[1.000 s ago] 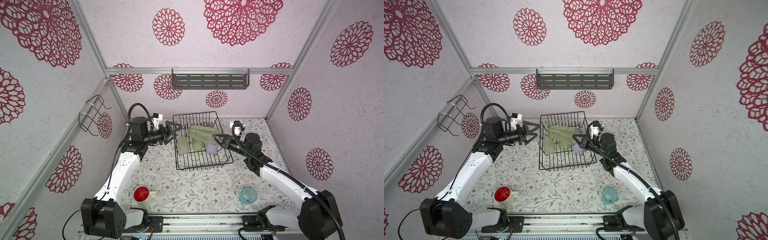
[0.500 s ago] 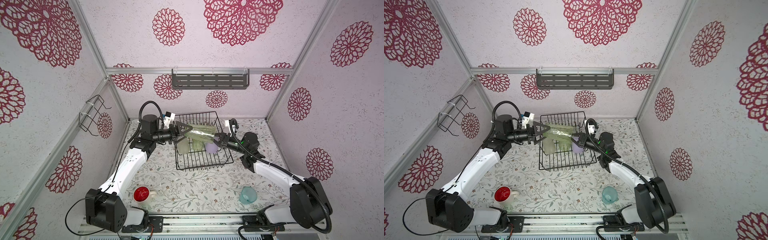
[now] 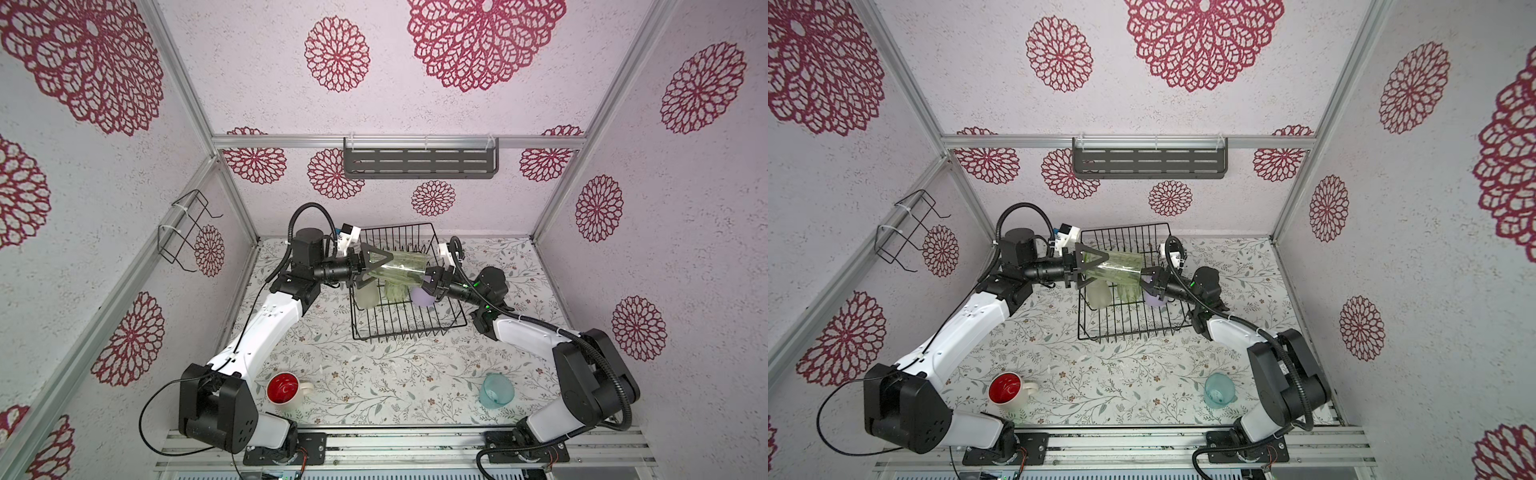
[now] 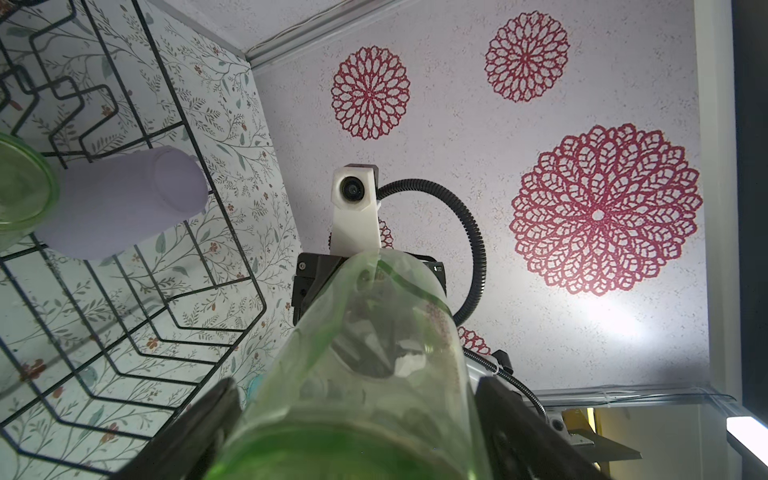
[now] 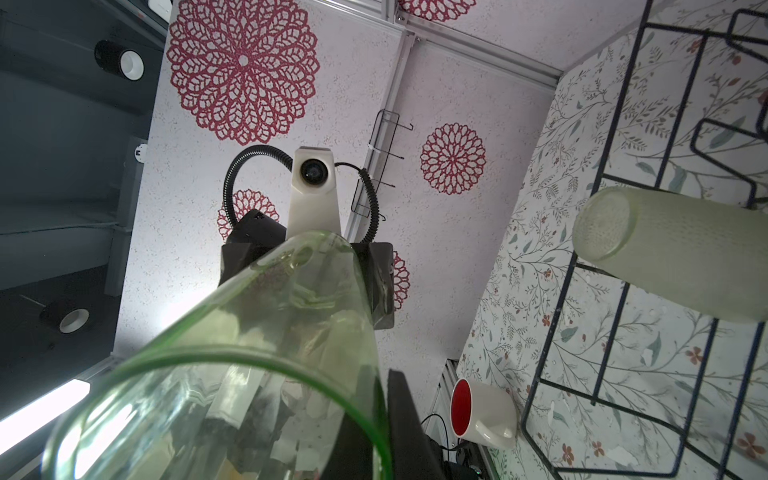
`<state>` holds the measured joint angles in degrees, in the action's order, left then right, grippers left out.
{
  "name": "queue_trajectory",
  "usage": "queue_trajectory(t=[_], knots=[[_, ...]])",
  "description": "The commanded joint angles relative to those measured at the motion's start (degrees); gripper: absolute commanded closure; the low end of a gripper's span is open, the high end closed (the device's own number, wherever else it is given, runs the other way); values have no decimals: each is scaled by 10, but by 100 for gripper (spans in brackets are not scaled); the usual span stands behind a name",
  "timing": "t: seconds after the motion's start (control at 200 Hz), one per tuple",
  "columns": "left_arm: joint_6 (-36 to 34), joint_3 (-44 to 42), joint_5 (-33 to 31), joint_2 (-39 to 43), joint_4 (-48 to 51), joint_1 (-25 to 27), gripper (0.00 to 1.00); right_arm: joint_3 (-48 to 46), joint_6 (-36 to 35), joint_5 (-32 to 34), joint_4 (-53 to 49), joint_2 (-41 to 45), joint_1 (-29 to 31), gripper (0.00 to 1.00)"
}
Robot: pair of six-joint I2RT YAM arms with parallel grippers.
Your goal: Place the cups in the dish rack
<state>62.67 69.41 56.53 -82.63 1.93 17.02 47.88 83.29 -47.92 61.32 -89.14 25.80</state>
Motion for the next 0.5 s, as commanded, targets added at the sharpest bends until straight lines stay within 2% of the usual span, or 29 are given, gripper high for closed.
queue_trajectory(t=[0.0, 0.25, 0.365, 0.495], knots=[[10, 0, 3, -4, -23, 6, 9, 32, 21, -11, 73, 5, 5, 100], [3, -9, -18, -3, -23, 5, 14, 10, 20, 17, 63, -9, 6, 100], [3, -12, -15, -9, -27, 4, 21, 11, 28, 21, 71, -19, 6, 100], [4, -17, -21, -11, -28, 1, 24, 15, 26, 24, 71, -27, 6, 84]])
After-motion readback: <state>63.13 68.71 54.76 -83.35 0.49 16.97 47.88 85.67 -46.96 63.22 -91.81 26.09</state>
